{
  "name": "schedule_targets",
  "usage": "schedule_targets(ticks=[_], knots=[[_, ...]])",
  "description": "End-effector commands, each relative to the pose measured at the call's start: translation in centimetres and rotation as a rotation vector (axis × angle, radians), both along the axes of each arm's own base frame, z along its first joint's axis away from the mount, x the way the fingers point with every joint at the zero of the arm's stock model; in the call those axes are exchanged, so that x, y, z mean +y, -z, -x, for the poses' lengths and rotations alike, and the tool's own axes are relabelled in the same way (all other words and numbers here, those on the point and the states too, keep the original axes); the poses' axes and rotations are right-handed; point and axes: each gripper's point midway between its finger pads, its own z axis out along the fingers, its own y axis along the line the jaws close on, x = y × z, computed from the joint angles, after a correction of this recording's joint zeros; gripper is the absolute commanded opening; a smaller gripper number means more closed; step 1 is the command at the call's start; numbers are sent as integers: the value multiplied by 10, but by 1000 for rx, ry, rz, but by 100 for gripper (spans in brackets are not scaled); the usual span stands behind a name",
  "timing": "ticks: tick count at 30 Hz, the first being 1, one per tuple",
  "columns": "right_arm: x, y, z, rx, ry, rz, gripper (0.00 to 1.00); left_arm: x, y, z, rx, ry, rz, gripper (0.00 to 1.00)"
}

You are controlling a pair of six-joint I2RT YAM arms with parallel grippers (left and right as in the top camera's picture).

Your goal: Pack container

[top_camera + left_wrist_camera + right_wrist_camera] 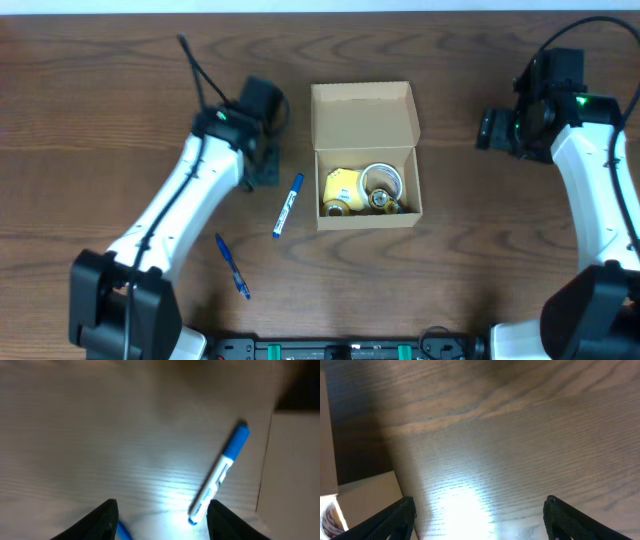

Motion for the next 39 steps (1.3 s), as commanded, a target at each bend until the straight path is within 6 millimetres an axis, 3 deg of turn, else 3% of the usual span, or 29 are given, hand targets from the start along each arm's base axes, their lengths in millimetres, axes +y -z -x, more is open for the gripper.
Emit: schedule_targets(ticks=[1, 8, 21, 29, 30, 32, 39], knots=[[1, 1, 3, 11, -17, -7, 81, -16, 27, 25, 69, 112, 55, 58], [1, 2, 5, 22, -17, -8, 81, -39, 60, 54, 139, 331, 192, 61], [7, 5, 13, 55, -25, -38, 82, -41, 93, 76, 163, 344, 248, 57], [12, 5, 16, 65, -34, -67, 82, -41, 97, 77, 159, 341, 253, 43], [12, 5, 16, 66, -33, -68, 82, -40, 98, 77, 158, 340, 249, 37], [13, 6, 17, 69, -33, -68, 82, -38, 98, 76, 156, 338, 238, 16], [13, 6, 18, 73, -33, -68, 83, -36, 98, 76, 155, 325, 229, 18]])
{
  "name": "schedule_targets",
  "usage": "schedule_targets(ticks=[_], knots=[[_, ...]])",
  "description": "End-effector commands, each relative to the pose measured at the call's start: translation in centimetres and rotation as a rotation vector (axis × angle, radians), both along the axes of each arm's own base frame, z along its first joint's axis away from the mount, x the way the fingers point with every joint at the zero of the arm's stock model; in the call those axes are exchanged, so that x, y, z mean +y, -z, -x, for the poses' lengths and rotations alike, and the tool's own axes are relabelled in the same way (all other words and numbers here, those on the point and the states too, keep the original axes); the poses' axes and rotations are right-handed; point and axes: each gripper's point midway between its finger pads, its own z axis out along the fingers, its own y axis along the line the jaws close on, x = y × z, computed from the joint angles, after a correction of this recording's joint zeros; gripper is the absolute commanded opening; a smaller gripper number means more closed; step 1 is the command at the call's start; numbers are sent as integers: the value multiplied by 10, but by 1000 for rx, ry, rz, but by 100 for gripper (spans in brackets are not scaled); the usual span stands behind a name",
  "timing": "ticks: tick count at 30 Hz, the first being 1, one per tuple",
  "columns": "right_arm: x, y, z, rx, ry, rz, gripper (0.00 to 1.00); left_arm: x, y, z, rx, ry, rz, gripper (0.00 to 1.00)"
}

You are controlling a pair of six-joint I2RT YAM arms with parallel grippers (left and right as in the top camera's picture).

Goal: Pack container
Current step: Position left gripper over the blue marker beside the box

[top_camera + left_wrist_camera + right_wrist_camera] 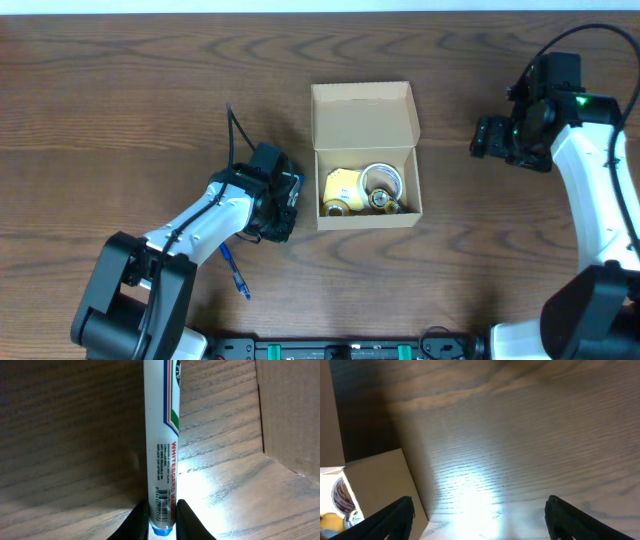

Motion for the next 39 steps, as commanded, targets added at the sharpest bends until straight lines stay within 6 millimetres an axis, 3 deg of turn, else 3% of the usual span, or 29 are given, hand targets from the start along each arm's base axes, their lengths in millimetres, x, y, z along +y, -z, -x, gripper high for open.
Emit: schedule_targets(ticks=[1, 6, 10, 19, 29, 35, 39], knots=[[1, 1, 0, 1, -14, -4, 83, 3, -1, -1, -11, -11, -15, 17], [0, 1, 0, 1, -14, -4, 84, 1, -10, -6, -13, -13, -14, 18], [0, 1, 0, 0, -15, -3, 84, -5, -28, -22, -45, -23, -7, 18], [0, 0, 0, -3, -25, -1, 84, 0, -100, -82, -198, -84, -40, 19], [1, 0, -2, -8, -26, 0, 84, -2, -151, -110, -302, -99, -34, 21], [1, 0, -1, -7, -25, -2, 84, 1, -149, -107, -289, -53, -56, 24], [3, 0, -2, -8, -29, -11, 84, 1, -135, -101, -280, 23, -66, 27]])
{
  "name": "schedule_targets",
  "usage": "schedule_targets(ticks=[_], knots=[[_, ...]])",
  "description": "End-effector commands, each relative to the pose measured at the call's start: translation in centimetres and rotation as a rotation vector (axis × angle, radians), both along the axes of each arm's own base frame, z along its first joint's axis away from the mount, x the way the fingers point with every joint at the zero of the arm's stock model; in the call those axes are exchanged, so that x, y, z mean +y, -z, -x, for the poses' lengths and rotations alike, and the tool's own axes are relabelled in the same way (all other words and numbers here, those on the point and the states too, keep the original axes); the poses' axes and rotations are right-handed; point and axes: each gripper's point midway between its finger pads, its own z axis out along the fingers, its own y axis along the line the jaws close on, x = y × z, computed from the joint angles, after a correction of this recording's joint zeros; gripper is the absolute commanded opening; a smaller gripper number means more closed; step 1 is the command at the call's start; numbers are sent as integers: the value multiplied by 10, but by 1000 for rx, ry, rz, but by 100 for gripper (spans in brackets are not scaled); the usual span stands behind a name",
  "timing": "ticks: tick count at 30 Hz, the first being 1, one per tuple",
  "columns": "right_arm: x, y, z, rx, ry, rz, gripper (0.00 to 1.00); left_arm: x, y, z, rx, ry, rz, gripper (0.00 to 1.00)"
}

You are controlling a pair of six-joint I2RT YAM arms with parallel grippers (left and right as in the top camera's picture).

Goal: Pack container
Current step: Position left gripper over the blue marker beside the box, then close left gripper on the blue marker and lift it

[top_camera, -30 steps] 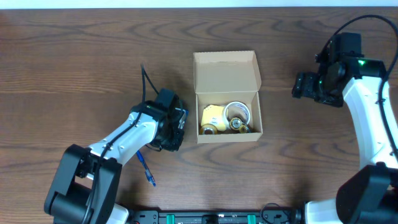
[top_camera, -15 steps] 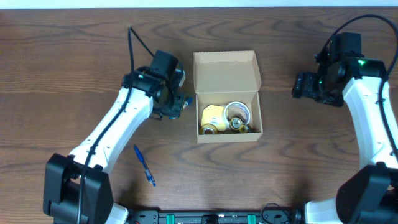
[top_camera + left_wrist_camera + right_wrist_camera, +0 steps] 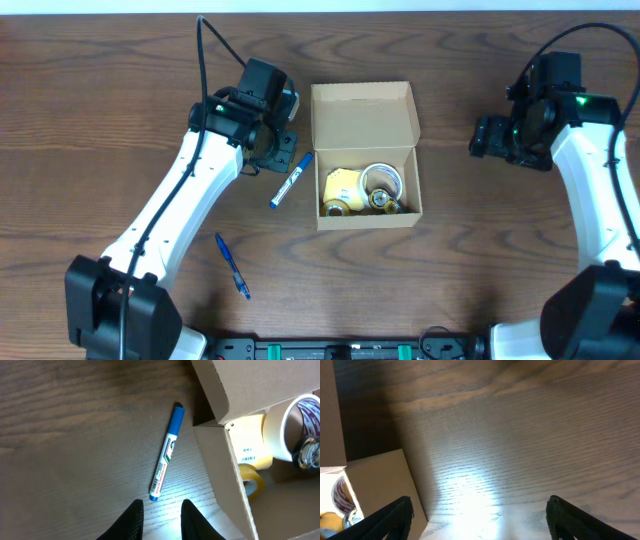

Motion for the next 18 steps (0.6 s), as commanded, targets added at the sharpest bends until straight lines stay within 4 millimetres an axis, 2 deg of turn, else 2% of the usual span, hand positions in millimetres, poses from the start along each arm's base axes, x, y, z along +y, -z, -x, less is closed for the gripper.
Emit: schedule_targets(ticks=[1, 5, 7, 10, 18], knots=[[3, 0, 0, 0, -14, -16, 84, 5, 14, 5, 10, 52, -28, 29], [3, 1, 1, 2, -14, -16, 85, 7, 44, 15, 37, 80, -33, 42], [3, 1, 1, 3, -14, -16, 84, 0, 58, 23, 60, 138, 1, 48], [3, 0, 0, 1, -14, -16, 84, -5, 70, 27, 85, 165, 21, 55], [5, 1, 4, 16, -19, -17, 84, -17, 121, 34, 227, 205, 59, 57]])
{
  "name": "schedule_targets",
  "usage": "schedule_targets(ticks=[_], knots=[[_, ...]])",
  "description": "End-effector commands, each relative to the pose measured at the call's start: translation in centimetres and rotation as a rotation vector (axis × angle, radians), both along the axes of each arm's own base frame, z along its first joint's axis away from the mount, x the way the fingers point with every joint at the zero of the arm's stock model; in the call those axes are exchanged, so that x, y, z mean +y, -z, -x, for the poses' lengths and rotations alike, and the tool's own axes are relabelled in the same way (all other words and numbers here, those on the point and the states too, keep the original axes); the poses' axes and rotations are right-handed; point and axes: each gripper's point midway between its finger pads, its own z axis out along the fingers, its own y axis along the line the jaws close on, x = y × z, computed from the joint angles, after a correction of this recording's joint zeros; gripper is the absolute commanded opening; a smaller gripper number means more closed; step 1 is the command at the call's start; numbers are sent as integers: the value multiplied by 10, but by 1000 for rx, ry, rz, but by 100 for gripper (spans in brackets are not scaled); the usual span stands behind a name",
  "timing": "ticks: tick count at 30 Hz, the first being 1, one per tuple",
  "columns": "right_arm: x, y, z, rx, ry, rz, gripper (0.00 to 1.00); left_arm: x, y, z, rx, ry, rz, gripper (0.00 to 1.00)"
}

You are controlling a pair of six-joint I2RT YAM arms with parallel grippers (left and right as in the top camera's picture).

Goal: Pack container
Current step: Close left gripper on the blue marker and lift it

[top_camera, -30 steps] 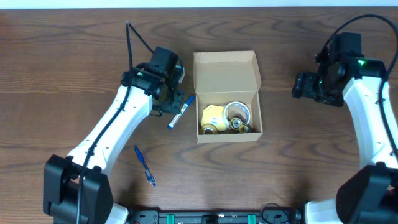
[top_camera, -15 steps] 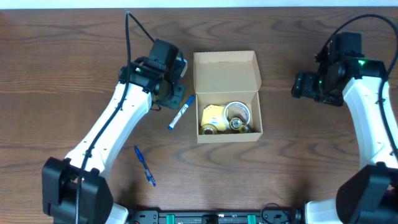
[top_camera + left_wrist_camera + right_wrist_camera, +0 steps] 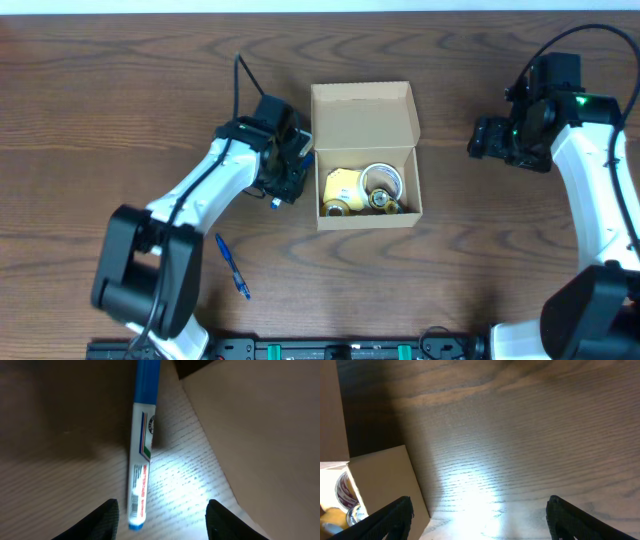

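Note:
A blue-capped white whiteboard marker lies on the table beside the left wall of the open cardboard box. In the overhead view only the marker's end shows from under the arm. My left gripper is open and low over the marker, whose rear end lies between the fingers, nearer the left one. A blue pen lies on the table nearer the front. Rolls of tape sit in the box. Right of the box, my right gripper hangs open with nothing in it.
The box's lid flap stands open toward the back. In the left wrist view the box wall is close on the right of the marker. The right wrist view shows the box's right corner.
My left gripper was up by the box's back-left corner with its fingers close together. Now it is low over the marker beside the left wall, with the fingers wide apart. The right arm barely moved.
First my left gripper was open over the table left of the marker. Then it was down and shut on the marker's end. Then it was raised with the marker lying free, closer to the box. Now it is open over the marker again.

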Motion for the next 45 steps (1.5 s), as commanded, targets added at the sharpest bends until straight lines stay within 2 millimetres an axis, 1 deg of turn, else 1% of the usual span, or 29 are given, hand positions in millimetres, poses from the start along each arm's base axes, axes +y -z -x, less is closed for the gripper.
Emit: schedule_targets(ticks=[1, 4, 9, 12, 15, 20, 23, 31, 34, 40, 45], knots=[[2, 1, 1, 4, -15, -3, 84, -4, 16, 6, 57, 25, 24, 57], [2, 1, 1, 3, -15, -3, 85, -4, 22, 6, 66, 27, 21, 57], [2, 1, 2, 7, -15, -3, 85, -7, 21, 0, 41, 31, 31, 57], [2, 1, 2, 10, -15, -4, 85, -4, 22, -10, 7, -10, 11, 57], [3, 1, 3, 14, -15, -4, 85, -5, 21, -13, -9, -10, 15, 57], [3, 2, 5, 21, -16, -4, 85, 4, 22, -21, -46, -21, -36, 58], [3, 2, 5, 21, -15, -4, 85, 5, 23, -21, -48, -22, -42, 60], [3, 2, 6, 24, -15, -5, 85, 4, 23, -23, -56, -22, -39, 59], [3, 2, 7, 29, -15, -5, 85, 4, 29, -23, -46, -22, -43, 59], [3, 2, 8, 32, -15, -6, 85, 6, 49, -16, 11, -23, -61, 59], [3, 2, 8, 33, -15, -6, 85, 6, 51, -16, 13, -23, -62, 57]])
